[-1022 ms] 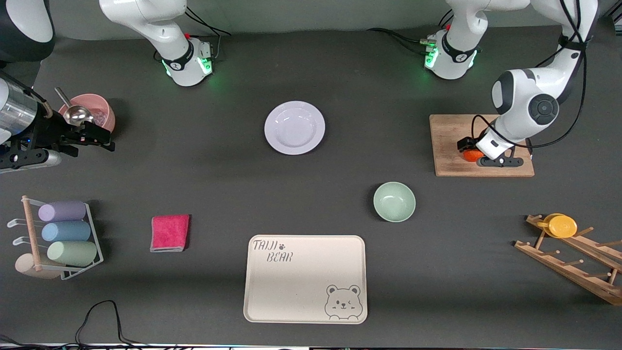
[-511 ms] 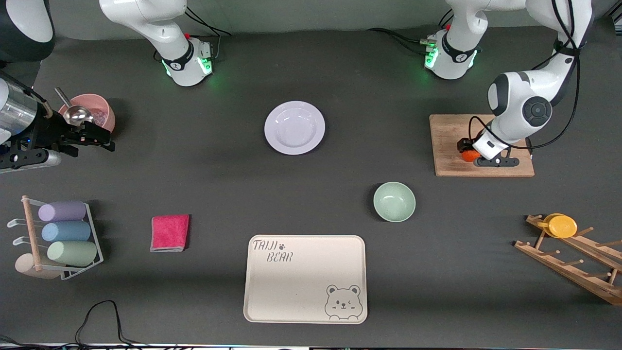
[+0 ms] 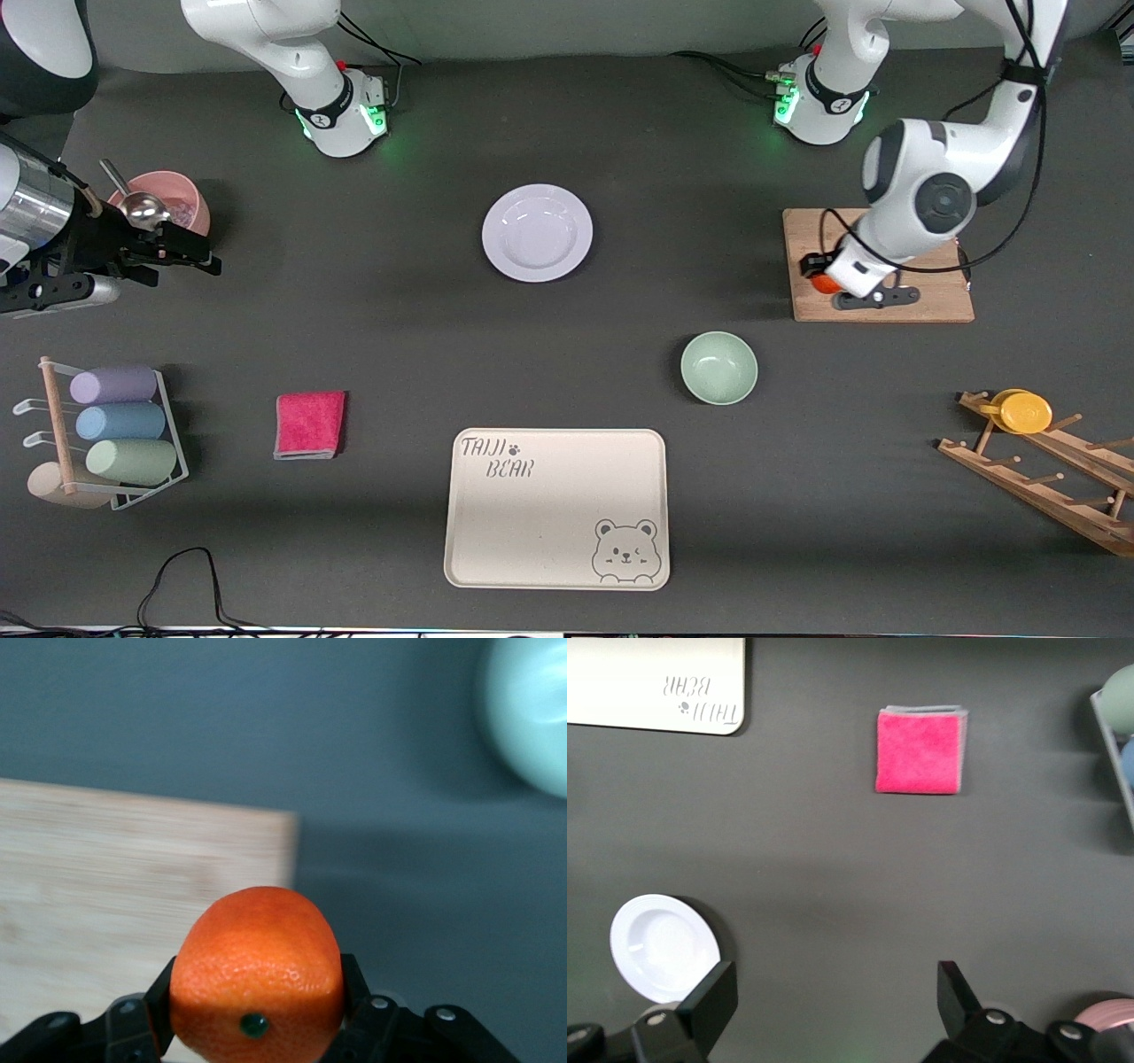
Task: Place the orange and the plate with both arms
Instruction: 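Carry the orange onto the white plate with the left gripper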
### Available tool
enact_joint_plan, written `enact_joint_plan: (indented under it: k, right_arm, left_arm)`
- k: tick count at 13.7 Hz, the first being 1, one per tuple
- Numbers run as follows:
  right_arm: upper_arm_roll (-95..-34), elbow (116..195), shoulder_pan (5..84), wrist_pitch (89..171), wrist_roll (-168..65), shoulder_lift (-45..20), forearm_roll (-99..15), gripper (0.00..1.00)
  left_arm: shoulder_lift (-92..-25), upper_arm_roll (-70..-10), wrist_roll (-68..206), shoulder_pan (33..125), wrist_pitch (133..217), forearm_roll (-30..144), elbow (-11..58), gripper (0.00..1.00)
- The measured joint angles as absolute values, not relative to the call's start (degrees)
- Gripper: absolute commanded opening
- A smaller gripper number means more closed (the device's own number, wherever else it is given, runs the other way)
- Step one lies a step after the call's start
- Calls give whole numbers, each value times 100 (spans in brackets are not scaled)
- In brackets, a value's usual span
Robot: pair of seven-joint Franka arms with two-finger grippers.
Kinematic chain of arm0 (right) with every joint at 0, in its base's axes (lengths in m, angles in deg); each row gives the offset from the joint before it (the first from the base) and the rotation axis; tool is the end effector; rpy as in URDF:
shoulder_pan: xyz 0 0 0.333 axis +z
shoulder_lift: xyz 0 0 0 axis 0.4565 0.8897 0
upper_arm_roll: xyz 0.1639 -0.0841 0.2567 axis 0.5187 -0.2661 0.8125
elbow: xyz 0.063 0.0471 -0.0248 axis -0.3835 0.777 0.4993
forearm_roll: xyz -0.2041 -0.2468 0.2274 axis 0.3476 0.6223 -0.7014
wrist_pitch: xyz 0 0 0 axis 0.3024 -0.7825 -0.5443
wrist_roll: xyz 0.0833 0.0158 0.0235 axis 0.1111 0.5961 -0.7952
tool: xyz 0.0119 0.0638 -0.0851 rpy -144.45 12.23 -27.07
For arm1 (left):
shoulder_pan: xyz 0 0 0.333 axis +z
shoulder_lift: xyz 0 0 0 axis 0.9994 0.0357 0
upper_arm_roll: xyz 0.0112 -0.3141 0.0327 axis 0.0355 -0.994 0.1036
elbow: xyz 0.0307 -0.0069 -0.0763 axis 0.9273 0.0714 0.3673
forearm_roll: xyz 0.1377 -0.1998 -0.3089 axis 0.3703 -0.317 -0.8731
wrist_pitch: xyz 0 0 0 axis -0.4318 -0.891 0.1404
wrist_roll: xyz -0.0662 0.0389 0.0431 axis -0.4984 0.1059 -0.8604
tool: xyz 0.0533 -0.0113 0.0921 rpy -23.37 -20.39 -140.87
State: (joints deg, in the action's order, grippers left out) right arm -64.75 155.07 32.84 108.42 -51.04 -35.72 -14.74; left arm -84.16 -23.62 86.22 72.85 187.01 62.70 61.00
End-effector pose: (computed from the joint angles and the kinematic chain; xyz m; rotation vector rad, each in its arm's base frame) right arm 0.5528 0.0151 0.5594 -2.9711 -0.0850 0.1201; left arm 0.4549 -0.1410 0.3058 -3.1128 -0.2265 0.2226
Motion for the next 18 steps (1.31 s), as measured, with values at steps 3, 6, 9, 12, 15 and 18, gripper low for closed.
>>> enact_joint_plan:
  k: [3, 6, 9, 12, 15, 18]
  right_arm:
    - [-6553, 15855, 3285, 10873, -5104, -3424, -2257, 100]
    - [-6669, 16541, 3284, 11299, -5110, -3362, -2916, 100]
    - [-6678, 17278, 3289, 11758, -5131, -3356, -3623, 100]
    - [-6675, 17899, 3316, 12094, -5544, -3351, -4285, 100]
    - [-6697, 18320, 3313, 12181, -5971, -3326, -4752, 100]
    - [-6713, 18411, 3314, 12184, -6308, -3196, -5117, 100]
  left_arm:
    - [-8300, -3447, 10780, 6689, 18623, 6127, 5441, 7]
    - [-7644, -4003, 12513, 5899, 18660, 6079, 4579, 7]
    - [-6449, -4046, 13407, 5017, 18697, 6084, 3360, 10]
    - [-5404, -4029, 13786, 4307, 19299, 6185, 2768, 22]
    - [-4847, -4000, 14197, 4075, 19495, 6608, 2571, 100]
    - [-4712, -3911, 14315, 4154, 19359, 6750, 2342, 100]
